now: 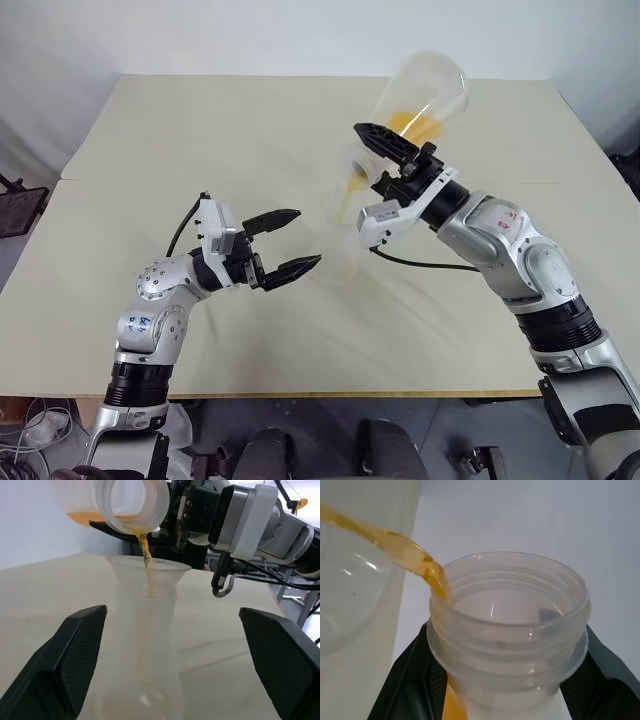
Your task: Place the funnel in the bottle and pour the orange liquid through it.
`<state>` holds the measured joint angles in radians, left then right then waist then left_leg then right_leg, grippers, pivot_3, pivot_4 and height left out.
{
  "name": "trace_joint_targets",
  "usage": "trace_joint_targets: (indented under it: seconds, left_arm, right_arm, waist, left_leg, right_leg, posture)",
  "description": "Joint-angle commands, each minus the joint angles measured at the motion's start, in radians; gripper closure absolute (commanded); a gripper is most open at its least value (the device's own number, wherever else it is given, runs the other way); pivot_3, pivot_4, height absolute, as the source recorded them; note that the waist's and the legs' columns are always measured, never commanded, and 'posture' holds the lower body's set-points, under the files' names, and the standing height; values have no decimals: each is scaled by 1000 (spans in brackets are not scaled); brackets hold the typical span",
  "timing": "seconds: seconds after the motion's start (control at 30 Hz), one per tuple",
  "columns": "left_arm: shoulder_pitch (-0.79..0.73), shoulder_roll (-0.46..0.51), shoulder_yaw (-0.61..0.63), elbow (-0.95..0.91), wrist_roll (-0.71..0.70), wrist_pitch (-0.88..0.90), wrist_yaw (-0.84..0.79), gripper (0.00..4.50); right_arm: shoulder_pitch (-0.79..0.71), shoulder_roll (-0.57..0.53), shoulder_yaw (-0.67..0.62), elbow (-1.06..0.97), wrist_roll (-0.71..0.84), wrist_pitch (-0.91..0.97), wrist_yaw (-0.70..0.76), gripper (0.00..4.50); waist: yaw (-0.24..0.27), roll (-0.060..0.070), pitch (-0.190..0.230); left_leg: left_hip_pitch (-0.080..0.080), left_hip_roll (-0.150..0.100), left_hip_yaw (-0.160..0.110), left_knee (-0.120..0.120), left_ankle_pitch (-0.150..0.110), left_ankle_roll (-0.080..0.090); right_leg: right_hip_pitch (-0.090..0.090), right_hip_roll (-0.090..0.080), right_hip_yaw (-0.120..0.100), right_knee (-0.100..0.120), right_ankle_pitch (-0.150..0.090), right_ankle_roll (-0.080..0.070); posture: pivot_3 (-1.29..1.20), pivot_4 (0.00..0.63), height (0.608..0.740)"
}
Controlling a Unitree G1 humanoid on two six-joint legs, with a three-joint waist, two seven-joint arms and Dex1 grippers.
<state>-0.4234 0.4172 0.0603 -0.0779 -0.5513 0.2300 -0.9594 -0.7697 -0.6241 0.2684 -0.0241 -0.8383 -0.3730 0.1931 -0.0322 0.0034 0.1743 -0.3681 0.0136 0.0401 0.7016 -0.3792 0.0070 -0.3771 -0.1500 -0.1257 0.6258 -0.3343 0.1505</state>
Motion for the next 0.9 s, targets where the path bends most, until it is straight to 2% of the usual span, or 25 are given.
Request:
trace_joint_targets:
  seconds: [0.03, 0.9]
  left_arm:
    - [0, 4, 4, -45, -8, -6, 1, 0]
    - [-2, -1, 3, -39, -7, -13, -1, 0]
  right_arm:
    - [-12, 0, -15, -23, -6, -7, -22, 2041]
    - [-46, -10, -11, 14, -85, -43, -88, 2041]
  waist:
    - [0, 0, 0]
    - [0, 0, 0]
  left_leg:
    - [0, 0, 0, 0, 0, 0]
    - [0, 0, 0, 0, 0, 0]
  right_leg:
    - [0, 0, 0, 0, 0, 0]
    - [0, 0, 0, 0, 0, 0]
  posture:
    - [0, 150, 740]
    - [0, 150, 740]
